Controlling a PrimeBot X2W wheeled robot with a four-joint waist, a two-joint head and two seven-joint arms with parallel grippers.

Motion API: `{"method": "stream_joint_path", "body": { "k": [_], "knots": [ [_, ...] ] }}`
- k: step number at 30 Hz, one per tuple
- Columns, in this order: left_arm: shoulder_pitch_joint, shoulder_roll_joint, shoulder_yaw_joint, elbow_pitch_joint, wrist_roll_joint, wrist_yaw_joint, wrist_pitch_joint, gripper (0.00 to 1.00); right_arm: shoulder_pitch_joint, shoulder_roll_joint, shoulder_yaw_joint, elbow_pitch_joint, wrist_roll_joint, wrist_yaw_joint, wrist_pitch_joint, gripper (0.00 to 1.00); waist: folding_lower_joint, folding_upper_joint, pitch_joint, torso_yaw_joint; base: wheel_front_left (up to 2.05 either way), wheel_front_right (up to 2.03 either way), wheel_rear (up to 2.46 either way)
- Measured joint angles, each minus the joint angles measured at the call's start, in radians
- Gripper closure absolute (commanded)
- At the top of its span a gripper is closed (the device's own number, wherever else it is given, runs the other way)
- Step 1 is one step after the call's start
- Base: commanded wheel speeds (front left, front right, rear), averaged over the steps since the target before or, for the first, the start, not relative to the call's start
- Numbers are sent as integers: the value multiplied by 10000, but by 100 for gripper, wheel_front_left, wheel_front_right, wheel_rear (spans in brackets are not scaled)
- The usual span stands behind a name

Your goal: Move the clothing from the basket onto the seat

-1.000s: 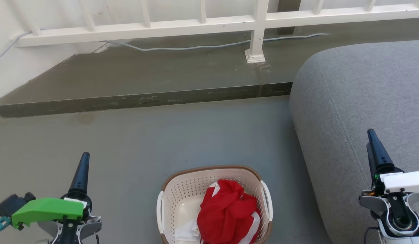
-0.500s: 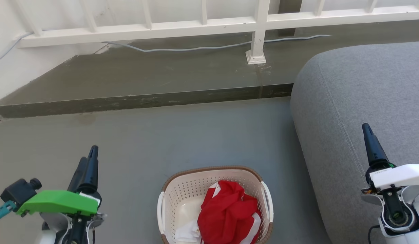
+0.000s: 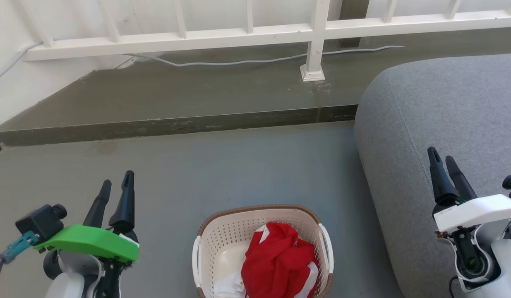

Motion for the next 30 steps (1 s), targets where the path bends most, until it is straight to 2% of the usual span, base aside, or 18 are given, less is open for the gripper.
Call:
{"method": "stream_joint_path", "body": {
  "k": [30],
  "knots": [
    [1,161,-1185,-54,4205,476,-1026,0,-16,-395,918,-58,-4054,-395,-1020,0,0,0,74,-46,0,0,0]
  ]
}}
